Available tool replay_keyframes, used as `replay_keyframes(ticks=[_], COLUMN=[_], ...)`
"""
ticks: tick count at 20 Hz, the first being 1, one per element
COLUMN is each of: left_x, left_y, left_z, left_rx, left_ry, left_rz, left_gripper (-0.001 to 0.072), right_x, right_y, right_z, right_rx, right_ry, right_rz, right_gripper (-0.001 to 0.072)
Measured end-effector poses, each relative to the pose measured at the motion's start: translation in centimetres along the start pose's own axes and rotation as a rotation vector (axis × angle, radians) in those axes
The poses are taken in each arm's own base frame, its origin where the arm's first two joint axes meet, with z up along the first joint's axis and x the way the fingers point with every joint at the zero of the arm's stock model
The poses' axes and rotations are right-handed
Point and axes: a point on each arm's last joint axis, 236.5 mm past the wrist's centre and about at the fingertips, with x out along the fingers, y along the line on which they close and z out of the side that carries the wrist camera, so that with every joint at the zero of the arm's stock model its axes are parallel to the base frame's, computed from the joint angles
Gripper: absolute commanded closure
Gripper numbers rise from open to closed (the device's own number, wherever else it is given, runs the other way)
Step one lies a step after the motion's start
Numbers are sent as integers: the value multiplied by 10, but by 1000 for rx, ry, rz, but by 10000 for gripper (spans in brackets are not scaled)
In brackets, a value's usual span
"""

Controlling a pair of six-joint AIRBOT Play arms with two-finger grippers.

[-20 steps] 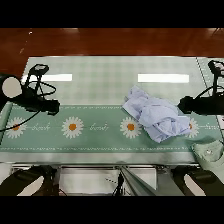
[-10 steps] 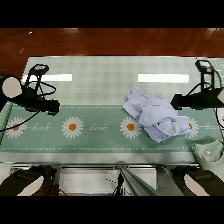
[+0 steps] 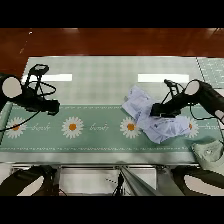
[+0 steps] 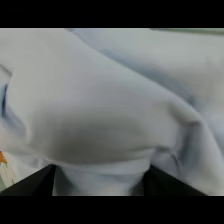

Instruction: Fold the shirts.

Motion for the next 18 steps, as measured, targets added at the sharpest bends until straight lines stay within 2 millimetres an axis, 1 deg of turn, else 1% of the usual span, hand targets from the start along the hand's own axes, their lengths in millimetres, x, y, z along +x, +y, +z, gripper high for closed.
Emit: replay_keyframes(ticks=[1, 2, 4, 5, 6, 8, 11, 12, 13, 14, 15, 17, 18], left_x=[0, 0, 0, 0, 0, 0, 0, 0, 0, 0, 0, -1, -1], left_y=[0, 0, 0, 0, 0, 0, 0, 0, 0, 0, 0, 0, 0], left_z=[0, 0, 0, -1, -2, -3, -3, -3, -2, -2, -2, -1, 0], left_rx=[0, 0, 0, 0, 0, 0, 0, 0, 0, 0, 0, 0, 0], left_ry=[0, 0, 2, 5, 6, 13, 12, 11, 10, 10, 9, 3, 2], left_rz=[0, 0, 0, 1, 1, 1, 1, 1, 1, 1, 1, 1, 1], left_gripper=[99, 99, 99, 99, 99, 99, 99, 99, 99, 99, 99, 99, 99], right_x=[7, 14, 21, 22, 19, -1, -47, -59, -66, -69, -66, -47, -33], right_y=[2, 6, 18, 27, 43, 86, 166, 189, 207, 222, 233, 242, 244], right_z=[-3, -7, -10, -10, -8, 2, 19, 23, 25, 25, 24, 17, 13], right_rx=[-4, -10, -39, -64, -97, -173, -324, -364, -401, -423, -441, -474, -490], right_ry=[26, 50, 69, 68, 53, -18, -186, -240, -279, -305, -314, -278, -248], right_rz=[3, 6, 18, 33, 64, 153, 290, 318, 332, 341, 337, 308, 288], right_gripper=[581, 681, 681, 681, 680, 680, 680, 680, 680, 680, 680, 680, 615])
